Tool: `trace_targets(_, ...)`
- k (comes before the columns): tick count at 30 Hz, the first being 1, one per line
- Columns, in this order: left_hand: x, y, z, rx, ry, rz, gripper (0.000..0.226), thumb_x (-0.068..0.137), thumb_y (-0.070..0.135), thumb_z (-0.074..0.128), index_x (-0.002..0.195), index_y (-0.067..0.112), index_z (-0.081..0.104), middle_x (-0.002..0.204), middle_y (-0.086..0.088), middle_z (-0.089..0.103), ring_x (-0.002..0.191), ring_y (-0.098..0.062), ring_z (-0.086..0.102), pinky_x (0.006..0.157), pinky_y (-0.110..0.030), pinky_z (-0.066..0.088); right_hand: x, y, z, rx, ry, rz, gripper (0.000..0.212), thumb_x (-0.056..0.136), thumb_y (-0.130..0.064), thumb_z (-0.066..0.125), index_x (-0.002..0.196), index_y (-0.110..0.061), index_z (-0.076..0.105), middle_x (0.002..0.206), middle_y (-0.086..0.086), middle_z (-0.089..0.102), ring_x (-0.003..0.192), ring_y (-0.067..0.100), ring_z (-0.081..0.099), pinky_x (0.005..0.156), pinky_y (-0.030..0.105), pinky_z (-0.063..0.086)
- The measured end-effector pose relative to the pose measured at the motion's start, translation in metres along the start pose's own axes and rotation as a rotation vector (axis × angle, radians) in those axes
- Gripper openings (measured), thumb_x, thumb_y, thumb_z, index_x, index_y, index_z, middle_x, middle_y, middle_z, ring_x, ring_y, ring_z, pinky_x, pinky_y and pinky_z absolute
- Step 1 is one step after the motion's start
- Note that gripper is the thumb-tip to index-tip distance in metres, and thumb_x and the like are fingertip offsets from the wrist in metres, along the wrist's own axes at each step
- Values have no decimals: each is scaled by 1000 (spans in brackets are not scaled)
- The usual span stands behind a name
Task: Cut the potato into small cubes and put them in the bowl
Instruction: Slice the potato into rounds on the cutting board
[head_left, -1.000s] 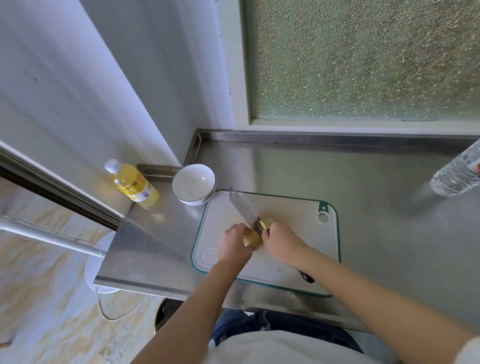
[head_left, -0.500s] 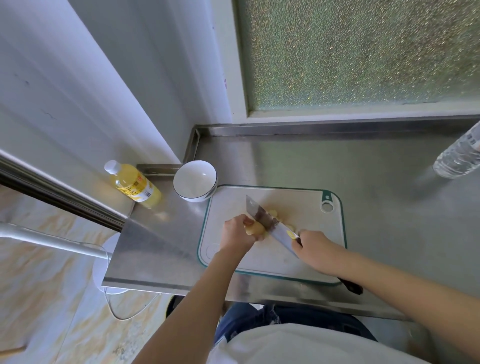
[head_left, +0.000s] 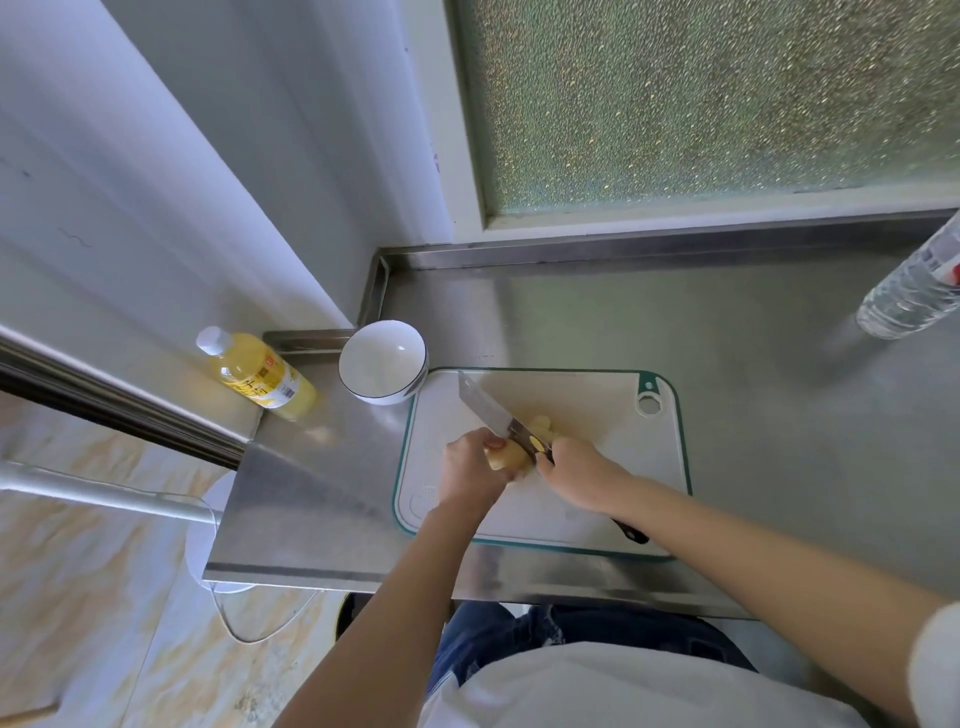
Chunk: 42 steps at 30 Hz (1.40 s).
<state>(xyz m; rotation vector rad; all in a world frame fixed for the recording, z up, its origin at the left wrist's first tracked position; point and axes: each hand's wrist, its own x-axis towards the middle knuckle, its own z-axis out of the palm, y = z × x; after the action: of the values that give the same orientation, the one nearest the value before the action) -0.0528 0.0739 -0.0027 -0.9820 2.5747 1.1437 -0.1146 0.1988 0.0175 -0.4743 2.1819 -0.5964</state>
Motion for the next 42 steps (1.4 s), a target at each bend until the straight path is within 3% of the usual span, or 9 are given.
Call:
trace_targets(6,-2,0,-1,-17,5,-17,42,66,18,80,105,12,65,107,-2,66,92,-18,58,73,-22,42,14,6,12,46,18,-9,29,100,-24,36,83,-6,52,64,2,48,71,24,53,58,27,38)
trace_targets(13,-4,0,-2,-32,10,-32,41,69,17,79,107,12,64,107,-3,66,87,-15,54,72,-21,40,22,12,12,49,18,-33,30,99,-27,37,88,-5,55,72,7,54,67,23,53,63,32,42)
trace_targets(19,-6,0,-3,-56,5,-36,38,71,18,77,106,12,62,105,0,65,85,-14,52,72,-21,40,21,18,0,70,24,-38,34,97,-25,40,63,-20,42,61,-1,44,66,21,48,63,29,37)
trace_targets(23,-9,-4,1,-108,43,-48,38,68,16,81,100,14,61,98,0,64,84,-14,53,69,-19,39,12,25,-13,73,104,49,28,96,-25,42,71,-14,44,68,3,48,71,25,47,52,26,32)
trace_targets(33,-5,-7,-3,-111,14,-18,38,68,15,80,101,9,62,101,-2,64,83,-14,50,70,-19,37,-14,-4,-18,10,178,-1,39,96,-25,43,60,-24,29,58,-5,36,56,17,35,46,16,23)
trace_targets(38,-4,-12,-1,-127,2,8,36,68,14,79,99,8,62,101,-4,64,84,-15,50,71,-21,40,-16,-10,-9,-37,149,42,35,95,-25,43,62,-21,35,60,-1,41,67,26,44,47,21,28)
trace_targets(42,-2,-13,-2,-144,-5,33,35,68,14,79,98,7,63,99,-4,64,83,-15,50,71,-21,39,-20,-12,-8,-42,145,67,23,96,-26,42,76,-15,43,66,3,48,67,26,47,49,25,31)
